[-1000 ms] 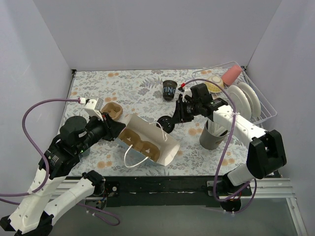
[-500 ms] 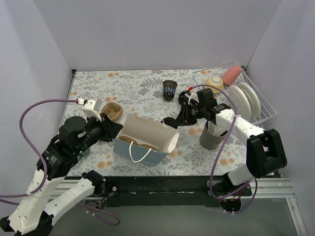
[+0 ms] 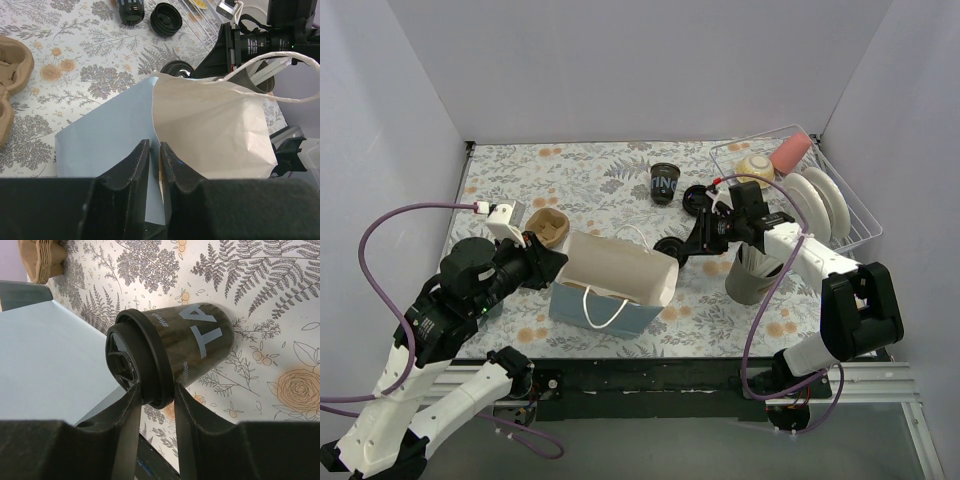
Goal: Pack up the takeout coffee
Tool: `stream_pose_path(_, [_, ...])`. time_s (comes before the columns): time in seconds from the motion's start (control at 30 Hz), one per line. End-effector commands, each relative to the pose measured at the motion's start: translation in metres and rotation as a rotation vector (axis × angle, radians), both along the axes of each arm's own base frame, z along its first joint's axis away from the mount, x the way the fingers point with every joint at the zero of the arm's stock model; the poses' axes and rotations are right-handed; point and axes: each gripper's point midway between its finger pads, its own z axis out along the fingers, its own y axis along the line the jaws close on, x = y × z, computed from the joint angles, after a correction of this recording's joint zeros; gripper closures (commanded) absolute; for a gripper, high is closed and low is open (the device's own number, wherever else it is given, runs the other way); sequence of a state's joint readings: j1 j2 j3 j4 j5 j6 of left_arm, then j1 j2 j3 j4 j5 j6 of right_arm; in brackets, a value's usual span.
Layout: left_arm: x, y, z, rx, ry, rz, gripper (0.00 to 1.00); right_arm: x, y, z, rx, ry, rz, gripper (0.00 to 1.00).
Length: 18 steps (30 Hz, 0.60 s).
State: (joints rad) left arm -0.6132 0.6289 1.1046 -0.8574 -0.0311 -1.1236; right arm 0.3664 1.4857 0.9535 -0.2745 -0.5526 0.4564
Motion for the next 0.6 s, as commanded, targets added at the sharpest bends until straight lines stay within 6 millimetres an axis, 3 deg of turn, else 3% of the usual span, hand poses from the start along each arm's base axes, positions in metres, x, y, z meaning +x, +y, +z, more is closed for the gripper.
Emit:
stream_pose_path(0.0, [0.001,0.004,0.010,-0.006,-0.030,0.015,0.85,0.002,-0.013,-0.012,-0.067,0.000,-0.019,0.57])
stream_pose_path(0.2, [0.003,0.003,0.012,0.000,-0.038,0.011,0.84,0.011,-0.022,0.010,-0.117,-0.064,-0.033,0.46])
stream_pose_path(0.3, [0.002,0.003,0.009,0.000,-0.038,0.013,0.84,0.021,-0.022,0.032,-0.127,-0.127,-0.021,0.40])
stream_pose_path(0.47, [0.000,0.004,0.005,-0.014,-0.036,0.016,0.84,0.038,-0.023,0.064,-0.144,-0.238,-0.011,0.40])
stream_pose_path(0.57, [0.001,0.004,0.007,-0.014,-0.044,0.016,0.83,0.039,-0.024,0.064,-0.167,-0.248,0.008,0.39])
